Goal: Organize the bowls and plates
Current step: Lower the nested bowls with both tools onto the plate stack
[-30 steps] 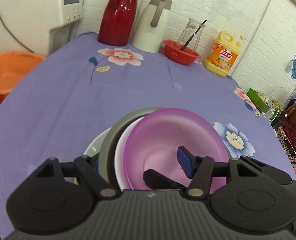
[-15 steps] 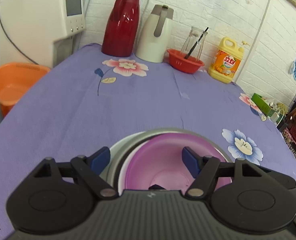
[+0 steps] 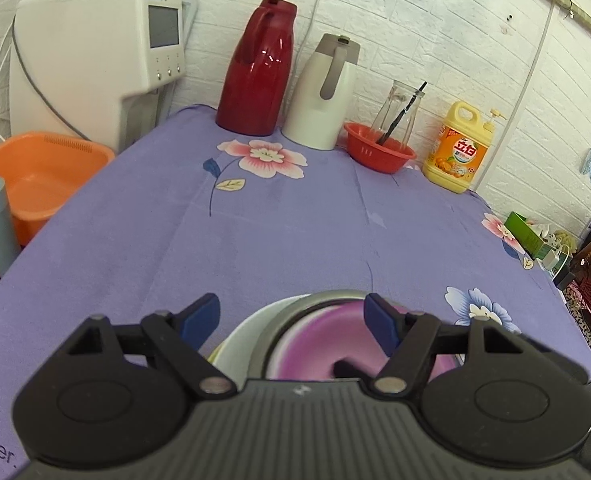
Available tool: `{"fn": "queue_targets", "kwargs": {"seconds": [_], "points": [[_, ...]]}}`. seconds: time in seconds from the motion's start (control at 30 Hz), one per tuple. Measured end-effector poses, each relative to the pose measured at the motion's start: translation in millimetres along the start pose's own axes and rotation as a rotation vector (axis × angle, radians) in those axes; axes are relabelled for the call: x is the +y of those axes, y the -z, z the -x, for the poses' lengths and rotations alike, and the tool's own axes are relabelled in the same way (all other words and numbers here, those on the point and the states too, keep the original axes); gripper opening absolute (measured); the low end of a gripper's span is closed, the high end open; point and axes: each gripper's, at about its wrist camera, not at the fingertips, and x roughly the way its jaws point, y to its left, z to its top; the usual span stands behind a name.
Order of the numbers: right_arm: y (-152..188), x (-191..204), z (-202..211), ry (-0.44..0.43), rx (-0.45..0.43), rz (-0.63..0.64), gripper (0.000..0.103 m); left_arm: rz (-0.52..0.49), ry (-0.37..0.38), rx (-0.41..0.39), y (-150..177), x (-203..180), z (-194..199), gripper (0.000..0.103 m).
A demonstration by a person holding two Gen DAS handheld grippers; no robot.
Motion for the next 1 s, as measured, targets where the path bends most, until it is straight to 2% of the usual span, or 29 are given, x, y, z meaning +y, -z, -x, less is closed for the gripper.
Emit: {"fn": "queue_targets", "kwargs": {"seconds": [0.1,0.3,0.53,0.77,1.0], "points": [[-4,-6,6,-0.026,-0.016,-0.025,0.103,0.005,0.002,-0.003,-2,0,-1,0.072],[-2,-14,14,0.002,-0.024,-0.033,0.103,-0.003,0.006,-0.005,0,-6,1,0.072],[11,-34,49,0.082,-0.049,-0.08,0.103,-0.05,0.044,-0.015,11,-36,18,0.072],[44,-46,97,0.152,-0.069,-0.12,0.103,-0.093,0.053,-0.025,55,-63,55,0.072],[90,-59,130,0.211,-0.026,-0.216,0.103,-0.159,-0.01,0.031,112,-85,73,0.073]]}}
